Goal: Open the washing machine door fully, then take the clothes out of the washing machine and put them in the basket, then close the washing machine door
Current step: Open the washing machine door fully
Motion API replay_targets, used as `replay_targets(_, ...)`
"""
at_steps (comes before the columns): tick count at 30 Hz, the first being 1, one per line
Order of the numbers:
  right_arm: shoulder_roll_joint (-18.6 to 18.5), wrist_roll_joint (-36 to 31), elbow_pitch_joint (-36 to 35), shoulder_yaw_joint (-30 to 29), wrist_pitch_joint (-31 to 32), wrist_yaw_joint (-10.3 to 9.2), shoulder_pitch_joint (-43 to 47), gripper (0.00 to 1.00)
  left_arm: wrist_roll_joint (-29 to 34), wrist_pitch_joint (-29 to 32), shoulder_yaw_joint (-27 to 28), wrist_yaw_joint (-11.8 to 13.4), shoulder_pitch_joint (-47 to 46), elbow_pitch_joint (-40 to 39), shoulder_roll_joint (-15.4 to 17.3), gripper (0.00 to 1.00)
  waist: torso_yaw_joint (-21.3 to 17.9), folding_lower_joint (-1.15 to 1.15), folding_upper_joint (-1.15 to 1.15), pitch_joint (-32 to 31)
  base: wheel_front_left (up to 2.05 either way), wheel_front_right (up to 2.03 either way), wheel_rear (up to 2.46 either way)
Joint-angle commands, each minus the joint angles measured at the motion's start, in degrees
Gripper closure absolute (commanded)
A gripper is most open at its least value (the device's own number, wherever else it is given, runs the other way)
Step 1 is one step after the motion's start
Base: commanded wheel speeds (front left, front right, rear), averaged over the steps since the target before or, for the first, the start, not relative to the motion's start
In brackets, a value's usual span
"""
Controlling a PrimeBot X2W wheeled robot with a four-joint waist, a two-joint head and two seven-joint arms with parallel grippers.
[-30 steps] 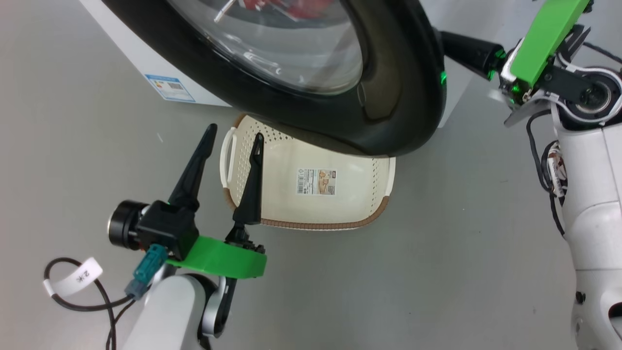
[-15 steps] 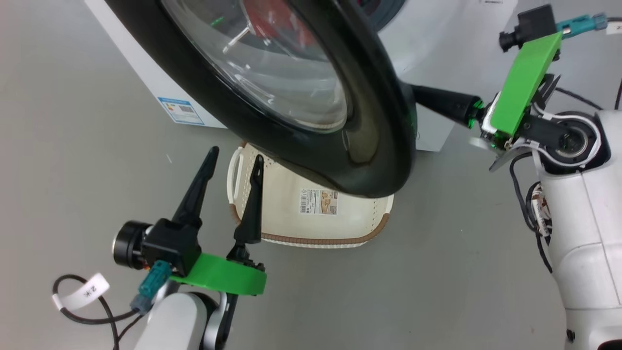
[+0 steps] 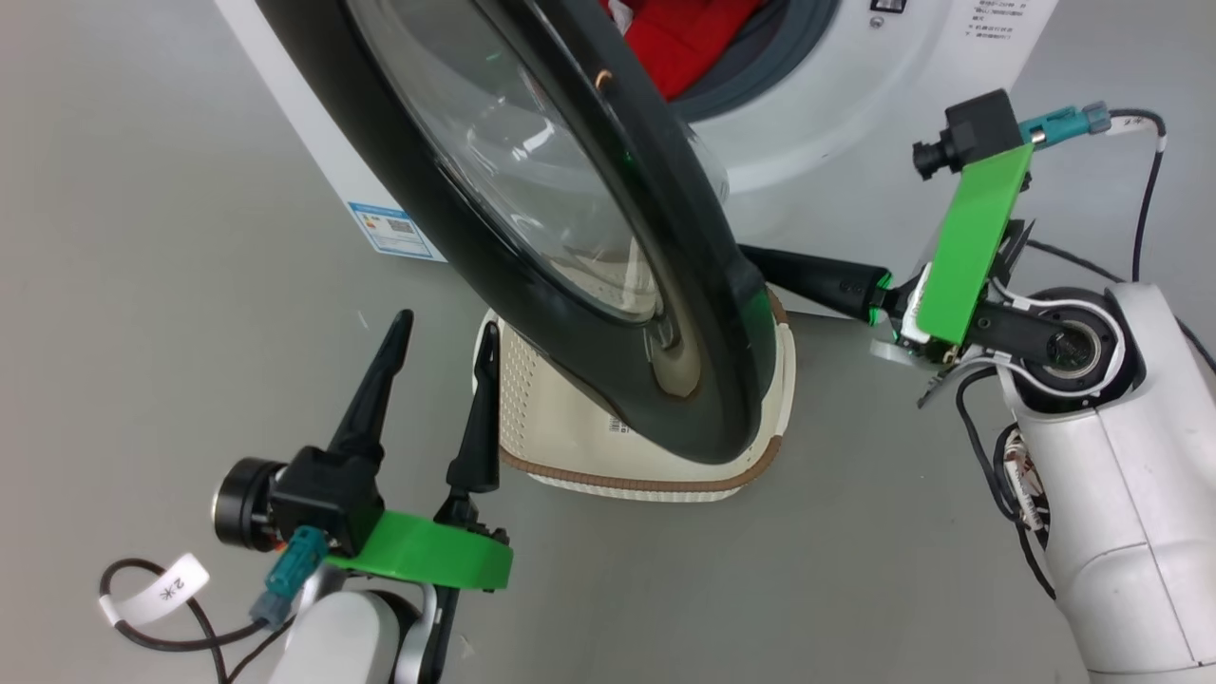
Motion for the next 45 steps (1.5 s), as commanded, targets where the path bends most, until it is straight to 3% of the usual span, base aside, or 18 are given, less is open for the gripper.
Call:
replay_targets(1, 1.14, 0.89, -2.37, 1.5, 0.3, 0.45, 0.44, 1.0, -0.22, -0.45, 1.95, 0.4, -0.09, -1.41, 1.03, 0.0, 0.38, 0.0, 0.0, -0.42, 0.0, 0.0, 0.0)
replay_targets(16, 1.15, 3.03, -5.86, 6.08, 0.16, 0.45, 4.53, 1.0, -0.71, -0.45, 1.95, 0.98, 1.07, -1.0, 1.04, 0.0, 4.61, 0.0, 0.0, -2.51, 0.0, 0.0, 0.0)
replay_targets(45, 1.15, 6.46, -5.94, 11.48, -1.67, 0.45, 7.36, 1.0, -1.77, -0.45, 1.14, 1.9, 2.56, -0.38, 1.19, 0.0, 13.39, 0.0, 0.0, -5.29, 0.0, 0.0, 0.0)
